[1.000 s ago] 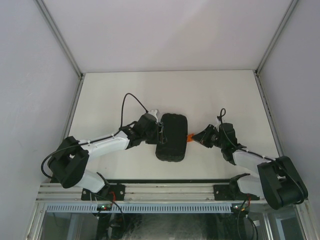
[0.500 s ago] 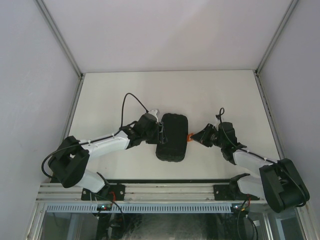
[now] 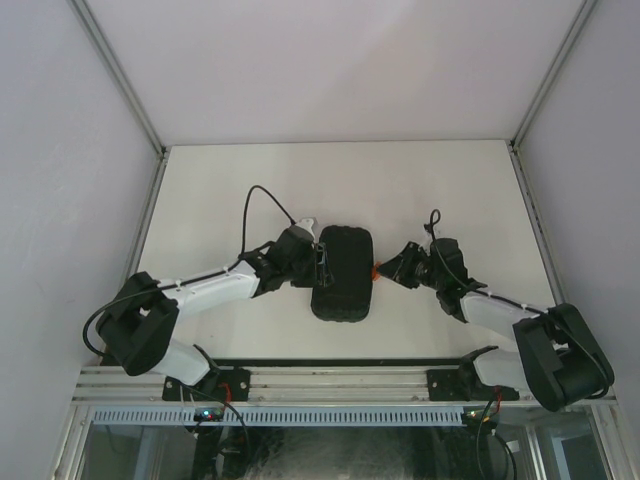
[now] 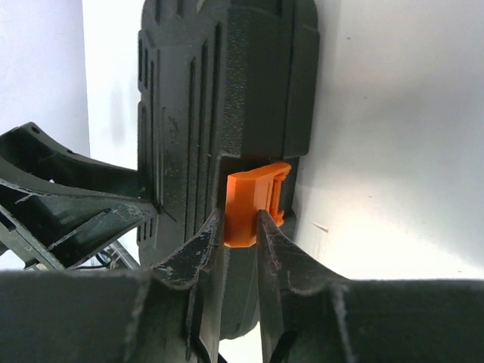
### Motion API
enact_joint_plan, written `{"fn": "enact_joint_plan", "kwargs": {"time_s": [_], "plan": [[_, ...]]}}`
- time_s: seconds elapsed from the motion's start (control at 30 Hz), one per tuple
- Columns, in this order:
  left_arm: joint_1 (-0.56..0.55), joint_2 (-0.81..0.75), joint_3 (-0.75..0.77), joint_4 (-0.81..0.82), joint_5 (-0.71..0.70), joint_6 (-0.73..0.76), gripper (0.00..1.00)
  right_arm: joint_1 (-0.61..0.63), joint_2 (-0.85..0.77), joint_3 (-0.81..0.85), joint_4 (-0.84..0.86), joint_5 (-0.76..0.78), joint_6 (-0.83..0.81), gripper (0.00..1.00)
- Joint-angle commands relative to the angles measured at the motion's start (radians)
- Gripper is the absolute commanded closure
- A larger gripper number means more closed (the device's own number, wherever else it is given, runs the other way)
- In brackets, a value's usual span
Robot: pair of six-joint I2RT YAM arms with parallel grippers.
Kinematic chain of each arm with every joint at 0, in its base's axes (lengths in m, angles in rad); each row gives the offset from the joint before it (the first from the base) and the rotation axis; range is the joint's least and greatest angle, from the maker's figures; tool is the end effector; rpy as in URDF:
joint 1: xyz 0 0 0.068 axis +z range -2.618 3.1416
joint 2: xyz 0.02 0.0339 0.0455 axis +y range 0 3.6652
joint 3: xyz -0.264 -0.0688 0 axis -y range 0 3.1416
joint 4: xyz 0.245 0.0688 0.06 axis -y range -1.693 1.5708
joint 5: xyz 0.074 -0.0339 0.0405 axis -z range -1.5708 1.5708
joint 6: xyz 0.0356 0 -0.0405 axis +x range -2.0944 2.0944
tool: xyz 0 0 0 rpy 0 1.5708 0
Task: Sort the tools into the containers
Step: Close the storage box at the center of the board.
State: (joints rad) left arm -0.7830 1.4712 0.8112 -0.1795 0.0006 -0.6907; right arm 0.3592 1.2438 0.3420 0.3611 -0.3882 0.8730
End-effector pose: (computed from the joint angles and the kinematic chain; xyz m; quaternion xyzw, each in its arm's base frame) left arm 0.2107 -0.2097 0.1918 0.0432 0.9329 -0.2405 0.2646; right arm 0.2068 0.0920 0.1535 0.1251 0.8500 0.4163 0.2975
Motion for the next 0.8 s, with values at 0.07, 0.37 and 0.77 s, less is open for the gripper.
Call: {"fn": "enact_joint_plan", "kwargs": {"time_s": [0.07,0.37,0.77], "plan": [[-0.024,0.067,-0.009,-0.089,0.034,0.024,0.47,0.069,0.037,0.073,0.157,-0.104,0.025,0.77],[-0.026,0.073,-0.009,-0.084,0.037,0.024,0.48,0.092,0.087,0.086,0.187,-0.124,0.031,0.68],[-0.026,0.074,-0.008,-0.084,0.039,0.024,0.48,0.095,0.097,0.091,0.050,-0.047,-0.009,0.85]]}}
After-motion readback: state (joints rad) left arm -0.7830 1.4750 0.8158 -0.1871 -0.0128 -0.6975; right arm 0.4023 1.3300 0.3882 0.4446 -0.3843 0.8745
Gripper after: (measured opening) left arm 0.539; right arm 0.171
